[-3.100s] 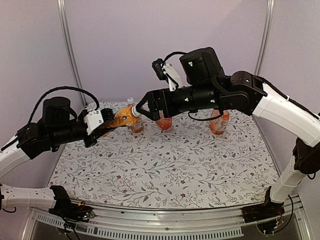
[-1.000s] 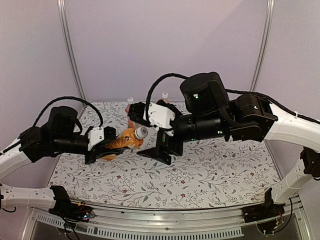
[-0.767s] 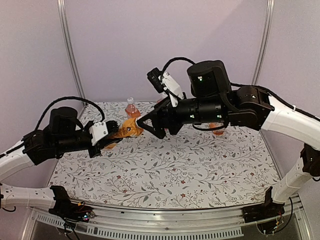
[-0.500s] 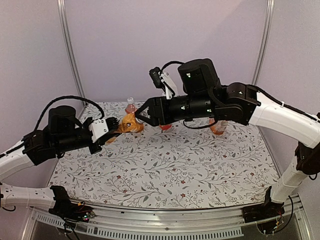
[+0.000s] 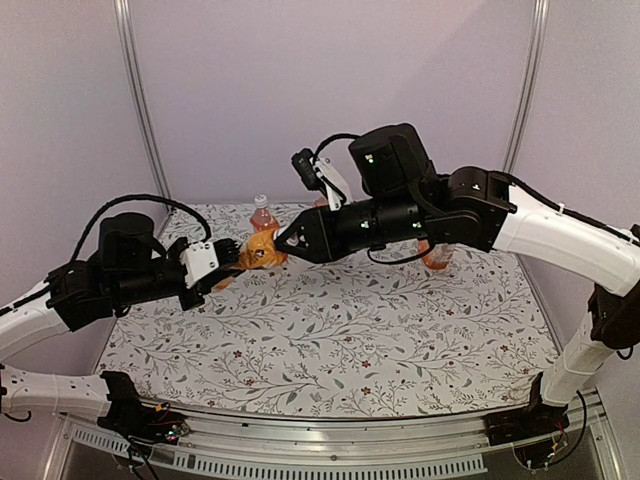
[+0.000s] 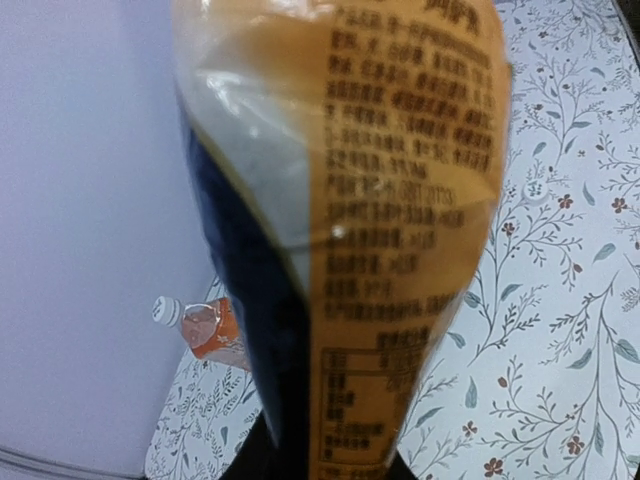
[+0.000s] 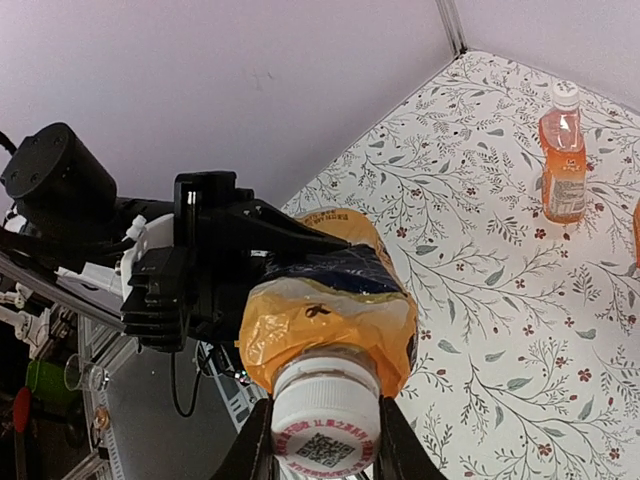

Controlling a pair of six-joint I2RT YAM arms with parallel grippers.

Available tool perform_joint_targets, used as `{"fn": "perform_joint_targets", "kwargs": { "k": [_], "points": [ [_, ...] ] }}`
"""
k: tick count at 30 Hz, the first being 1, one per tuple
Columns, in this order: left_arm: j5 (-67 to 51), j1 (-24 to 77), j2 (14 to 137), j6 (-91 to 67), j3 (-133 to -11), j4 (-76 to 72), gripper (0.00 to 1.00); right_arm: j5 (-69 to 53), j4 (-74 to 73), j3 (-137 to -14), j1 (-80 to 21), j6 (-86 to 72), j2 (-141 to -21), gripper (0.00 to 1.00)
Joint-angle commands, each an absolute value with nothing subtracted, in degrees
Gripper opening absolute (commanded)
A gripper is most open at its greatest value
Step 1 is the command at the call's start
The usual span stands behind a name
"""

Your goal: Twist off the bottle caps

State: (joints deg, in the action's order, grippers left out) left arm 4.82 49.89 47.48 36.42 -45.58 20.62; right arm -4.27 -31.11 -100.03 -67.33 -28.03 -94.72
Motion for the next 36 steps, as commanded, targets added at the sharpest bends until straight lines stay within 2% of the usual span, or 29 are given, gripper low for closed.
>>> {"fn": "perform_joint_targets", "kwargs": {
  "k": [1, 6, 10, 17, 24, 25, 26, 28, 29, 30, 33, 36],
  "points": [
    [-8.3, 50.8, 47.5, 35.4, -46.5, 29.9, 0.0, -7.7, -36.5, -100.2, -68.8, -13.9, -92.6, 0.0],
    [-26.7, 50.9, 47.9, 33.4, -48.9, 44.5, 0.0, -9.1, -39.5, -93.3, -74.5, 18.2, -86.6, 0.0],
    [-31.8, 51.0, 47.9, 32.3, -49.1, 47.8, 0.0, -11.2, -43.2, -92.3, -76.2, 34.9, -83.7, 0.0],
    [-30.4, 51.0, 48.3, 34.2, -49.9, 48.6, 0.0, -8.0, -48.8, -94.3, -77.3, 48.8, -84.7, 0.0],
    [-29.1, 50.9, 50.0, 33.1, -51.4, 46.0, 0.0, -7.6, -50.0, -96.3, -77.3, 52.6, -86.9, 0.0],
    [-28.9, 50.9, 50.1, 32.8, -51.7, 45.8, 0.0, -7.5, -48.8, -95.8, -77.3, 52.6, -86.8, 0.06],
    [-28.6, 50.9, 50.0, 32.5, -51.9, 45.6, 0.0, -7.0, -47.4, -95.1, -77.3, 52.5, -86.6, 0.2],
    [-27.3, 50.8, 50.0, 31.2, -52.3, 44.8, 0.0, -5.8, -43.7, -93.7, -77.3, 50.8, -85.9, 0.67],
    [-26.2, 50.7, 49.8, 30.4, -52.3, 43.9, 0.0, -5.0, -42.0, -93.2, -77.3, 48.4, -85.6, 0.86],
    [-24.8, 50.5, 49.6, 29.5, -52.1, 42.6, 0.0, -3.8, -39.8, -92.7, -77.3, 46.7, -85.0, 0.97],
    [-16.6, 50.3, 49.0, 27.3, -50.7, 35.9, 0.0, 2.7, -33.1, -90.5, -77.2, 36.4, -83.2, 0.99],
    [-6.6, 50.3, 48.3, 28.3, -48.6, 28.3, 0.0, 3.2, -29.9, -89.6, -76.2, 25.0, -82.0, 0.99]
  ]
}}
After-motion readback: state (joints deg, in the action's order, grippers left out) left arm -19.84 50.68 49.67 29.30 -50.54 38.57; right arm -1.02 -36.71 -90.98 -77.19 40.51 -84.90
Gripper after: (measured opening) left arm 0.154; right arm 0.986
